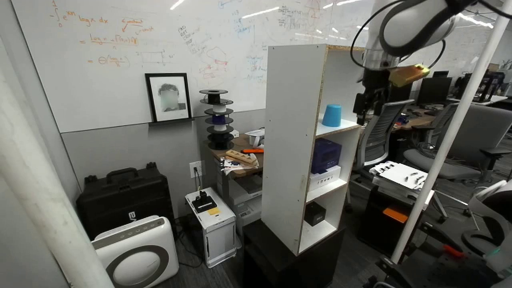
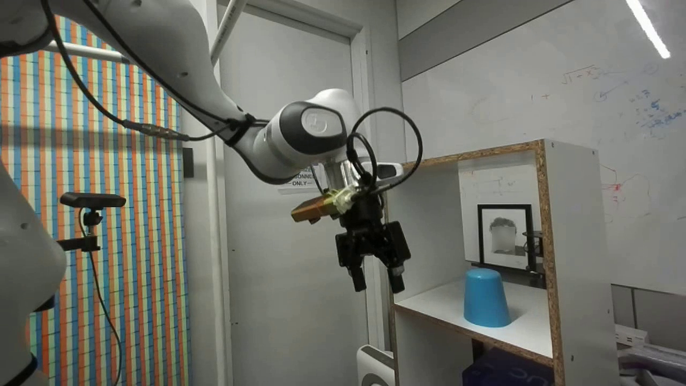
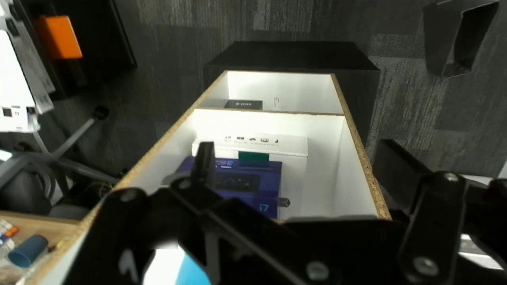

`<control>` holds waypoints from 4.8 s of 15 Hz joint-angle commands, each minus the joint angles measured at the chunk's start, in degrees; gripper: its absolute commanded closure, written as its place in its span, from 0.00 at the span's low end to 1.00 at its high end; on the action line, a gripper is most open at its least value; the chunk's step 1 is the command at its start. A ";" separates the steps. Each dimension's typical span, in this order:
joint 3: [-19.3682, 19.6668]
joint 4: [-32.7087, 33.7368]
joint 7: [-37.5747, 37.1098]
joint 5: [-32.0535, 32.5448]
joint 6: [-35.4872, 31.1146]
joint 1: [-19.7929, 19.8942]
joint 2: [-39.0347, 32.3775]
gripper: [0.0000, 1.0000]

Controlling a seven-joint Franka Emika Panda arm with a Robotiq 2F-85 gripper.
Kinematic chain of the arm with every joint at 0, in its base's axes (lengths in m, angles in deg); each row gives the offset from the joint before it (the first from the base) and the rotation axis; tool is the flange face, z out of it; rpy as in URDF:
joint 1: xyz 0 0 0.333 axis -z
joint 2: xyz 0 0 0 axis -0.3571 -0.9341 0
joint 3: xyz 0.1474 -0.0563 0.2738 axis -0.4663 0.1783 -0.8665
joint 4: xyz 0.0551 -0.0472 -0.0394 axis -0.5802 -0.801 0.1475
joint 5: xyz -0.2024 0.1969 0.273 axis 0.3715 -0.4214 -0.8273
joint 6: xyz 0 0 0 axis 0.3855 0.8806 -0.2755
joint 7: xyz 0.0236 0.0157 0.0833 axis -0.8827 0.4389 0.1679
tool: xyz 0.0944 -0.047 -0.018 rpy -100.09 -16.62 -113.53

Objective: Pick up the blue cup and put it on top of the cabinet

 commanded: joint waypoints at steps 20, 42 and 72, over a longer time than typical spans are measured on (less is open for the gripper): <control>-9.28 -7.63 -35.40 29.85 -68.60 34.91 -4.75 0.00; -3.03 6.61 -6.83 -5.57 -86.48 12.15 -36.59 0.34; -4.93 -8.43 0.77 -30.32 -21.52 11.99 32.89 0.51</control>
